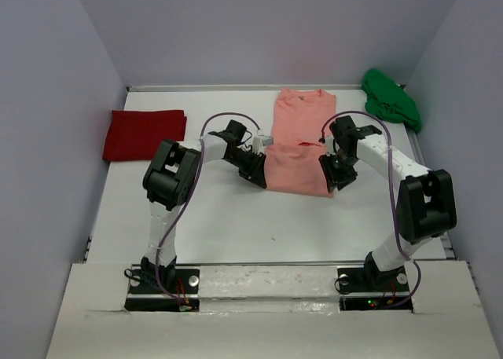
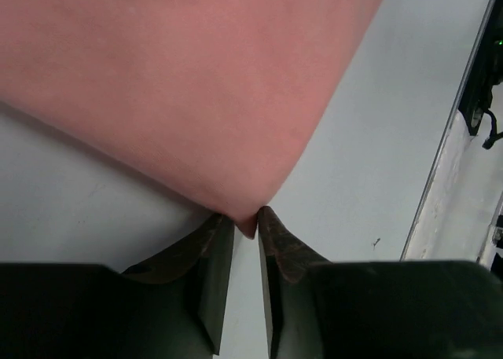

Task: Fold and stack the t-shirts
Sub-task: Fold the tshirt

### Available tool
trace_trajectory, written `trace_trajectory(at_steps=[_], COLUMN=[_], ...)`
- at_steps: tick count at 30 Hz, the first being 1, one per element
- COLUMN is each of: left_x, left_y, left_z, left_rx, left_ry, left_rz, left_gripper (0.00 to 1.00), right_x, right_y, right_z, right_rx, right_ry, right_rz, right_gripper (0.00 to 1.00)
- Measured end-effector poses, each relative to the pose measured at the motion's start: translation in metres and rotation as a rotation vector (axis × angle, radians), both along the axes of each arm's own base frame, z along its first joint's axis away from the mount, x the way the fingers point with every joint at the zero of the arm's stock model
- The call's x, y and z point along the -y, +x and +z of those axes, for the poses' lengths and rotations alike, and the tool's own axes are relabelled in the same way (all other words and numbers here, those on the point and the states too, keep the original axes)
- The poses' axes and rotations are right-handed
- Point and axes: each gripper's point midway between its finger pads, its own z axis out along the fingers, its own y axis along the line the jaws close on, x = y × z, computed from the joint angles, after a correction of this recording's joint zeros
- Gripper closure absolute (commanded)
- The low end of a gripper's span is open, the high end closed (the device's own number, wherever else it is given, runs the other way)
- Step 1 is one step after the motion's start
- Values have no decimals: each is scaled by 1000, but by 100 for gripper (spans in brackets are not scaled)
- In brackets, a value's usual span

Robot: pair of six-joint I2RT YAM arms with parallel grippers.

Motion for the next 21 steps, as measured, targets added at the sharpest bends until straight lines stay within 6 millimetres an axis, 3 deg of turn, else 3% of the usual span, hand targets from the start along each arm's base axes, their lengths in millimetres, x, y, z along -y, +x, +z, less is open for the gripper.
trace_trajectory(at_steps=[3, 15, 21], left_x=[0, 8, 10], left_y=[1, -2, -3], left_z=[-4, -2, -2], left_rx=[7, 27, 41], left_ry=[11, 8, 7], left_rz=[4, -25, -45], left_gripper=[83, 99, 100], right_x=[-1, -3, -3], right_y=[-2, -11, -11], right_z=[-1, -9, -20], right_rx=[-9, -41, -74], right_ry=[7, 21, 14], right_rz=[2, 5, 4], right_gripper=[56, 55, 55])
